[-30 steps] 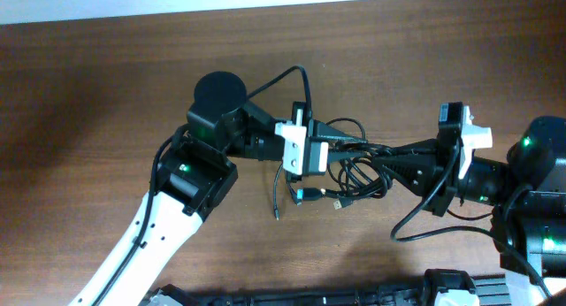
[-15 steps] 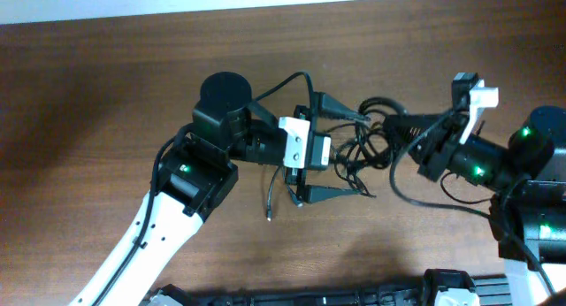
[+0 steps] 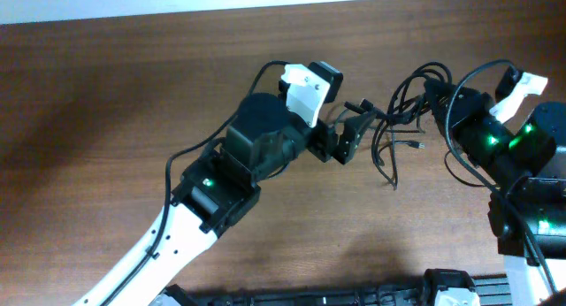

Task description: Untangle cables

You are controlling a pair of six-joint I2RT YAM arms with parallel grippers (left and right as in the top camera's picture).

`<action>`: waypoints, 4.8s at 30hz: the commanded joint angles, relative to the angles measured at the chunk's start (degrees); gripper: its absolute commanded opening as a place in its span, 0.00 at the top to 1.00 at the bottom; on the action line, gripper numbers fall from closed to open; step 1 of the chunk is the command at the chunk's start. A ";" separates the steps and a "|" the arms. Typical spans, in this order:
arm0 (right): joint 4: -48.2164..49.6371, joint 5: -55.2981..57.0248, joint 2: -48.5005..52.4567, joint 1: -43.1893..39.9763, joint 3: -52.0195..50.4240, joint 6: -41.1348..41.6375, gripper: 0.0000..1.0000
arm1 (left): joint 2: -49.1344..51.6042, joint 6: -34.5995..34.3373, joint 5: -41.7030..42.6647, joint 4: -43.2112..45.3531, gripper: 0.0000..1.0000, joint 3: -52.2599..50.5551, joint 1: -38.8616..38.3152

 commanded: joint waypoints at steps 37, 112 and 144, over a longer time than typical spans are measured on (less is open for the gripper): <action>-3.21 -1.64 -0.28 0.17 0.42 6.32 0.96 | 8.20 7.48 -6.58 12.72 0.01 0.72 -7.96; -1.27 -36.68 3.98 0.15 0.42 -34.69 0.96 | 7.74 21.92 0.72 -0.09 0.01 0.72 4.02; 0.20 -37.09 7.61 0.15 0.42 -35.19 0.80 | 5.27 39.08 -1.25 0.28 1.00 0.72 5.44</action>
